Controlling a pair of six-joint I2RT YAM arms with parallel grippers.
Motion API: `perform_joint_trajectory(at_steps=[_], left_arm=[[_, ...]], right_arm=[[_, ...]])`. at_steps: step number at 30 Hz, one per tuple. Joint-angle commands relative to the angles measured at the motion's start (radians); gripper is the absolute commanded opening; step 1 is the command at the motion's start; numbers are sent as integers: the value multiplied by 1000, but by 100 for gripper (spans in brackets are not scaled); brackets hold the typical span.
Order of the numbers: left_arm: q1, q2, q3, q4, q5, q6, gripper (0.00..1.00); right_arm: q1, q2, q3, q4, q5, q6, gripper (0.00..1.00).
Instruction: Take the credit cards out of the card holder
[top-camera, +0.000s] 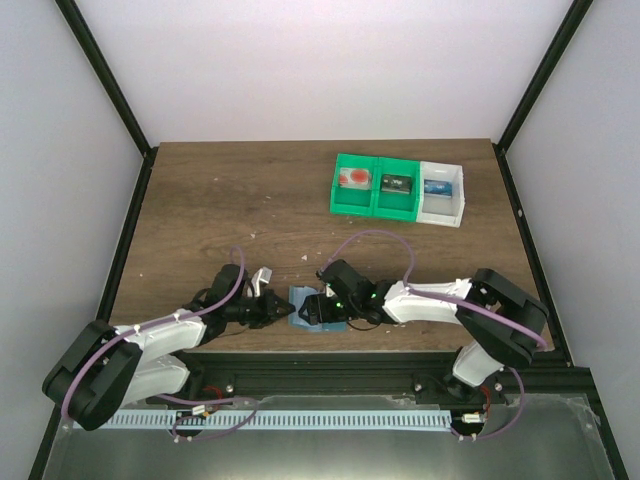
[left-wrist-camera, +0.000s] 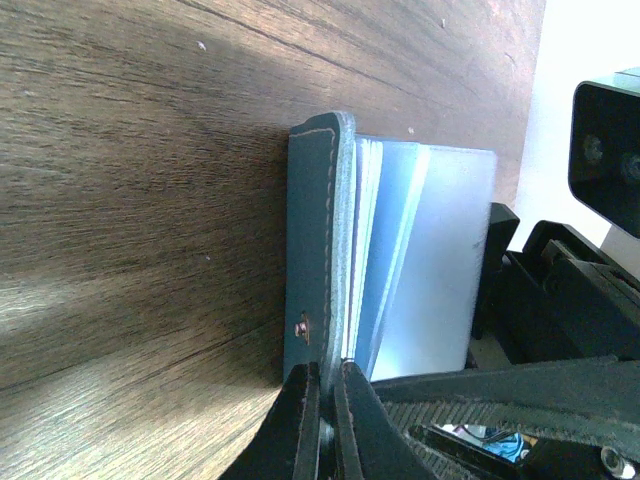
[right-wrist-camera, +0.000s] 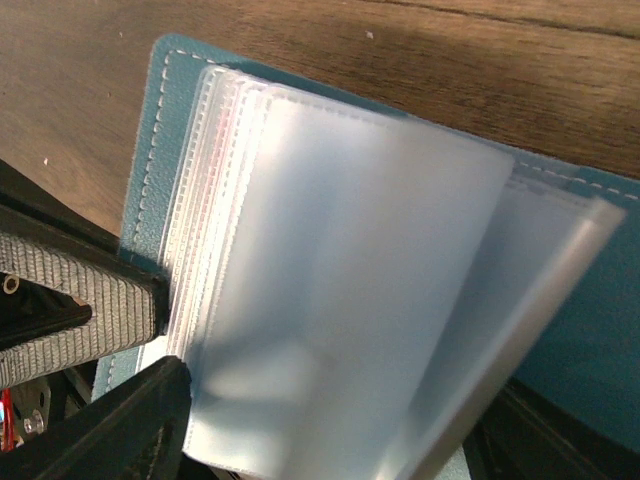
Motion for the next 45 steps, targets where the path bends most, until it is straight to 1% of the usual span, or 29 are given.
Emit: perform_joint_trajectory(at_steps=[1,9,14,21,26,29,33,39,45], left_arm=[[-3,-5,-9,16,13,1,0],[-3,-5,-10,18,14,3,0],[-3,1,-11,24,15,1,0],[-3,-2,-14,20,14,2,0],[-2,-5,-14,19,16,4,0],[-3,-5,-13,22,13,0,0],[-2,5,-15,36,19,-9,0],[-3,11,1,32,26,-10,0],[-3,9,8,27,31,-12,0]], right_arm=[[10,-7,28,-34,50,-13,72],[10,-64,22,-128,162,-22,72],[10,-96,20,-159,191,-32,71],[10,-156,32,-247,283,-38,71],[10,-225,66,-317,318,-41,66],[10,-270,73,-302,300,-43,66],[10,-304,33,-169,210,-43,72],[14,-196,46,-104,99,-21,75],[21,-96,61,-69,60,-22,77]])
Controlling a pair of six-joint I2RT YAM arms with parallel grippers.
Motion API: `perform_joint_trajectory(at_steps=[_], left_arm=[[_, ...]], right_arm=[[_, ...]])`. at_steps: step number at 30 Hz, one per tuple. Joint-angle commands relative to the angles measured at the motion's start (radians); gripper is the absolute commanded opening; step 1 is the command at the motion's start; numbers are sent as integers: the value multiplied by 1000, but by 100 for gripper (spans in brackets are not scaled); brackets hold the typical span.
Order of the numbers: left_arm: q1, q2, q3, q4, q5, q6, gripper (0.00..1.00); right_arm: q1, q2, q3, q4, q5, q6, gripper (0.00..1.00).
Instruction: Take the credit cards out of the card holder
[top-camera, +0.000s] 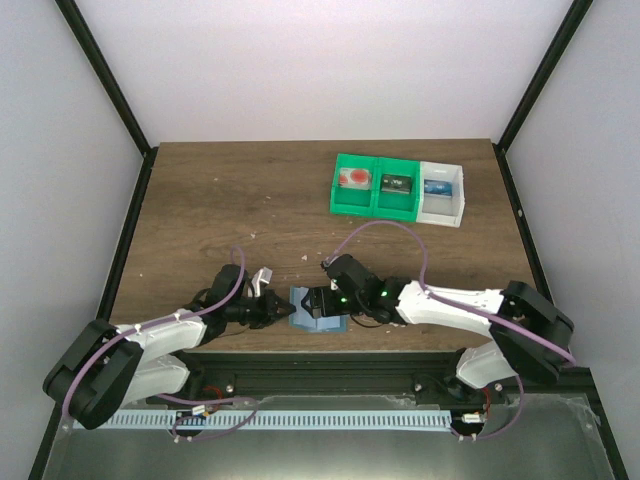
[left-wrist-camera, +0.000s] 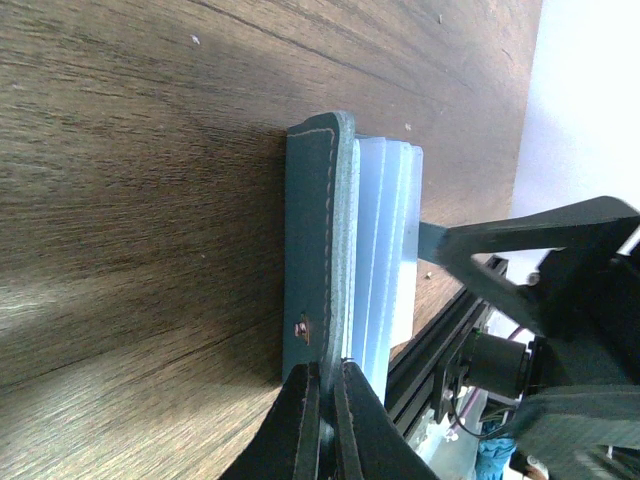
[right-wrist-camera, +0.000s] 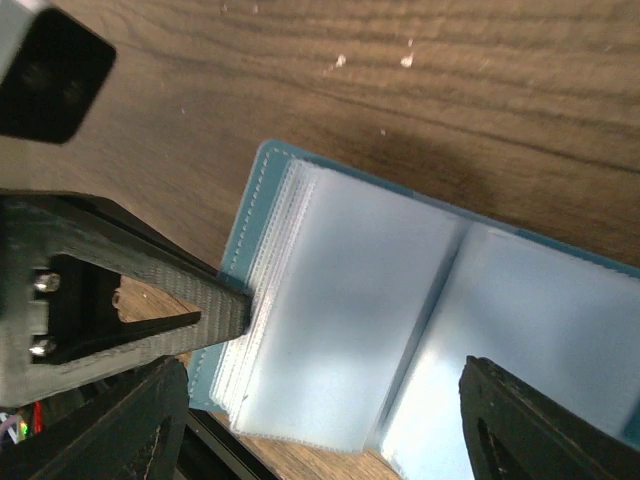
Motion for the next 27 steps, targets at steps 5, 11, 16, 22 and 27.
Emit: perform_joint_trajectory(at_steps=[5,11,16,22,27], left_arm=[[-2,5,14,3,25,1,0],[-4,4,10,5,28,-2,0],[-3,-4,18,-13,22,8,0],[-3,3,13,2,29,1,0],[-4,-7,14,-9,31,7,0]], right_arm=[[12,117,46,65,-82,1,77],[12,161,63,38,-45,-4,77],[13,149,45,11,-18,-10,72],[13,111,21,-31,61,-9,69],[12,100,25,-93,130,-15,68]])
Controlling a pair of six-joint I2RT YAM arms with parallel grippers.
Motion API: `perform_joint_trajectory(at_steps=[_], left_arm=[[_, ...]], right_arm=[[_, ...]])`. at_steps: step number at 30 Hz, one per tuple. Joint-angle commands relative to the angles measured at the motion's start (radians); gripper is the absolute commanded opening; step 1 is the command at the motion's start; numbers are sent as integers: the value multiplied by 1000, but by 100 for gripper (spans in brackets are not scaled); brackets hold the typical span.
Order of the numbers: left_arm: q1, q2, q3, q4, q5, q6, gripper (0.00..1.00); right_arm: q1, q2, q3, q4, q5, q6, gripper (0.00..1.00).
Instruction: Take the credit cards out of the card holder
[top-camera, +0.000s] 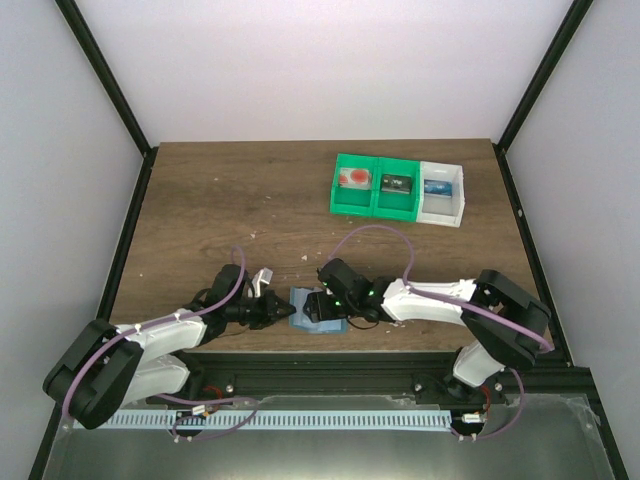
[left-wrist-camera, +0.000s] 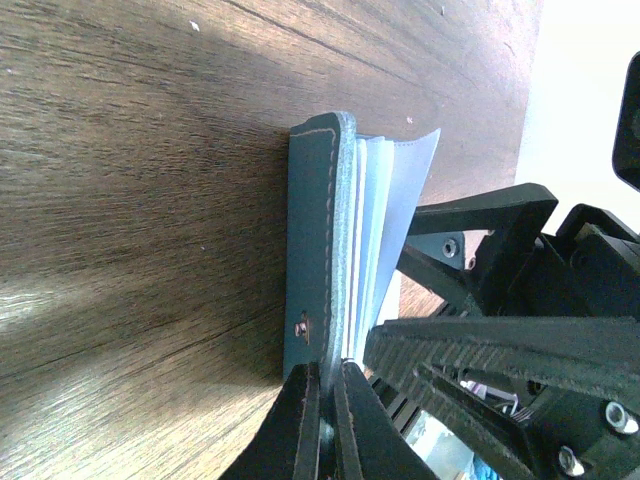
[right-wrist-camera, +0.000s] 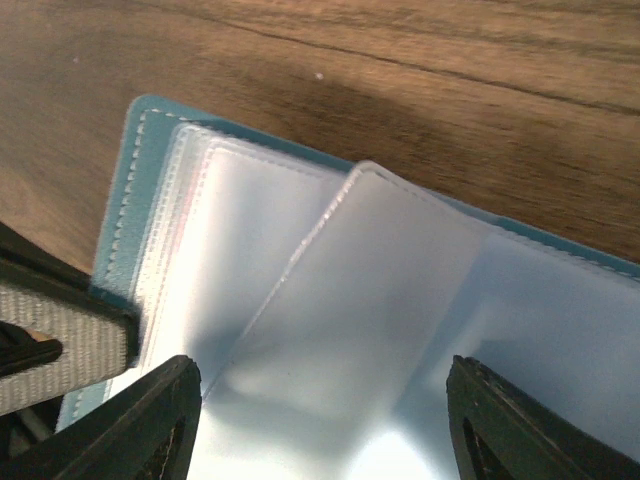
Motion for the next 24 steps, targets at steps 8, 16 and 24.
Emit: perform_joint_trajectory(at_steps=[8,16,24], left_arm=[[-5,-8,15,-2,18,4,0],[-4,-24,5,2,14,-5,0],[-5,-29,8,-4,12,-2,0]], right_arm=[[2,-112,37,-179,147,45,65],[7,-218,8,-2,-19,57,66],[17,-94,13,53,-82,55,66]])
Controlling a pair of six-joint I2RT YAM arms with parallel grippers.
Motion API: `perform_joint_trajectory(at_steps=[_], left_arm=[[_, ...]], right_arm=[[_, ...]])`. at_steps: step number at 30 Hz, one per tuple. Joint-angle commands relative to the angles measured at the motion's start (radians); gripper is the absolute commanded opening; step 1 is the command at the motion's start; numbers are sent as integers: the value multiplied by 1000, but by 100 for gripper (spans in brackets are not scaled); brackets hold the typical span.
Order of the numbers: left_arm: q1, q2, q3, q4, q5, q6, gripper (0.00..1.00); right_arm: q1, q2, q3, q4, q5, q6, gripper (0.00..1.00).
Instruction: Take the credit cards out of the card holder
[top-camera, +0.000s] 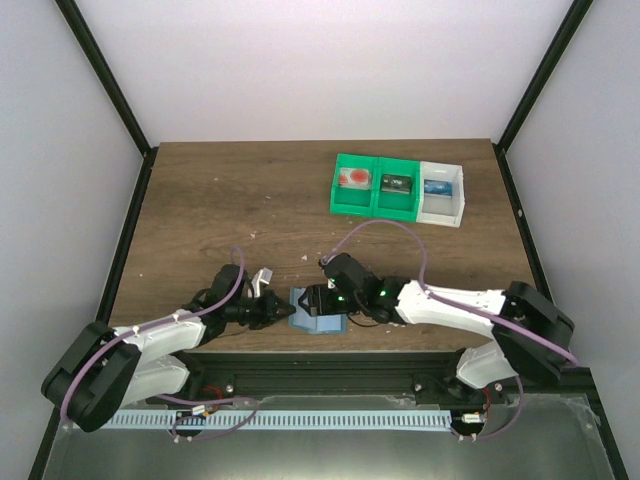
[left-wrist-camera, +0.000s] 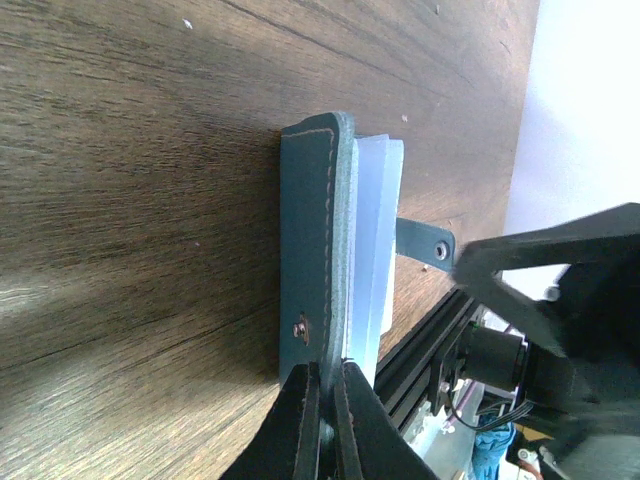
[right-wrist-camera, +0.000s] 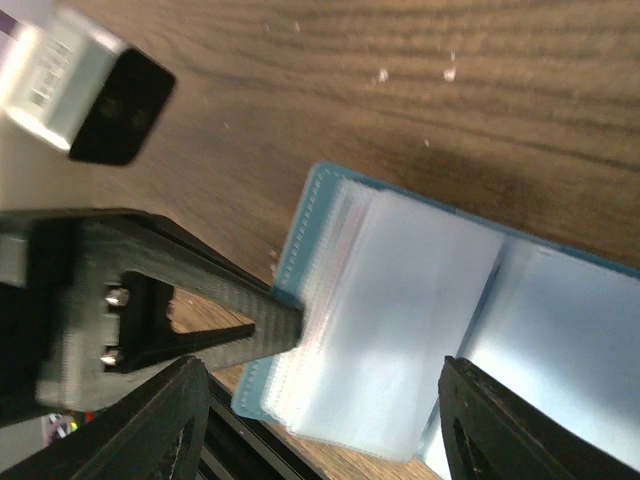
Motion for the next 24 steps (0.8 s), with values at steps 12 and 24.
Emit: perform_joint_trajectory(at_steps=[12,24], left_arm=[[-5,-11,4,17,12,-8,0],[-5,-7,-2,22,10,-9,0]], right_arm=[[16,163,10,71,-86,-4,67],[15,152,1,30,-27,-8,54]])
